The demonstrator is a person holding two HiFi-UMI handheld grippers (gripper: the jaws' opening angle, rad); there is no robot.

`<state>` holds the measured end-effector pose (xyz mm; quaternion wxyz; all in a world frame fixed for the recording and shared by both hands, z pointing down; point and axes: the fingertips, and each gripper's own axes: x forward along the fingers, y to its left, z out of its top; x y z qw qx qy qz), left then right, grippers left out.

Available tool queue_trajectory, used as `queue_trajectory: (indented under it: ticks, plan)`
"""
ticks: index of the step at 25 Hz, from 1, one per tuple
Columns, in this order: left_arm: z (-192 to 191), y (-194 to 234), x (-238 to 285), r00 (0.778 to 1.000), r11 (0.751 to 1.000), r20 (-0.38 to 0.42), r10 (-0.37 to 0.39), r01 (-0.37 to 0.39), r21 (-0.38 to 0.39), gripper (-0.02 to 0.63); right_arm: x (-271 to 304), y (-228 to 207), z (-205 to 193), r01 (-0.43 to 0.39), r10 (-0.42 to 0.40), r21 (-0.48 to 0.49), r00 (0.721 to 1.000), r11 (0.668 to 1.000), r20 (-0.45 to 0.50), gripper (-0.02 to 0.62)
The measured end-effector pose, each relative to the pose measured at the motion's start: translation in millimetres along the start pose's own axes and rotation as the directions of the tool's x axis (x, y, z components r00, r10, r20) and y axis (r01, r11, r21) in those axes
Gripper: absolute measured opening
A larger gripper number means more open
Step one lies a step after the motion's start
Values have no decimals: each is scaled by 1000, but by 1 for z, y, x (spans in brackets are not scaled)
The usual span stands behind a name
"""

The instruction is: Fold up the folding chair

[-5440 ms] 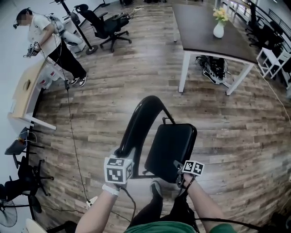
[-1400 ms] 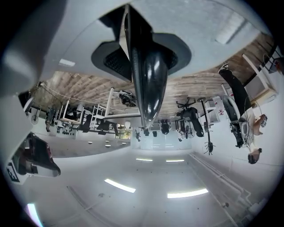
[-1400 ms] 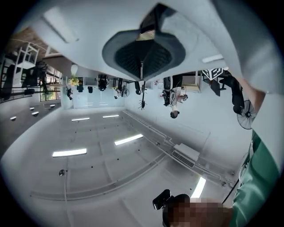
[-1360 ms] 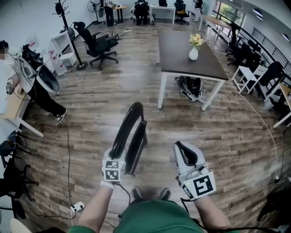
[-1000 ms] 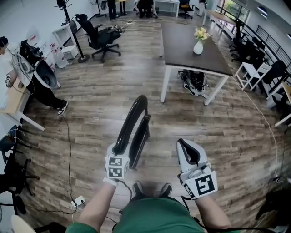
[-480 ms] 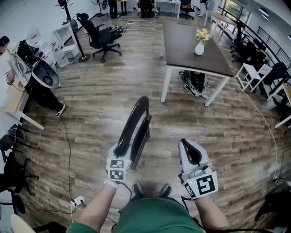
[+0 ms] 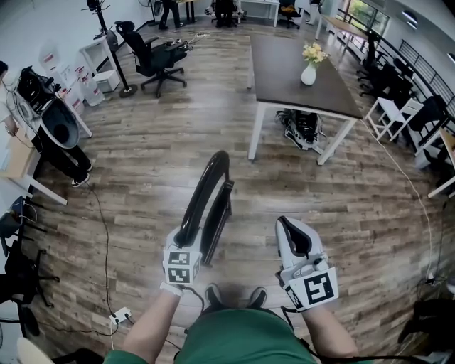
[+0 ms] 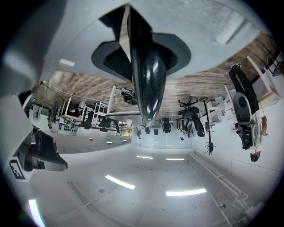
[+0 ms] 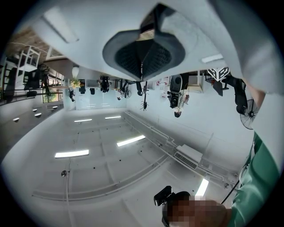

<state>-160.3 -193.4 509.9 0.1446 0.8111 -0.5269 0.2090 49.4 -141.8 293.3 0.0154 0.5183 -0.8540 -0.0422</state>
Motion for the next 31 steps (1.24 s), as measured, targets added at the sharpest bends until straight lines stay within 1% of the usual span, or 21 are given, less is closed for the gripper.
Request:
queue_trajectory:
  ticks: [13,31]
  plan:
    - [-3,-2,2,1000,1000,-18,9,-9,9,147,0,-5,0,-4,4,0,1000,1000,1,3]
    - [-1,-9,2,1000,1000,-16,0,0,8,146,-3,-7,0,-3,2,-5,1000,1000,-6,3]
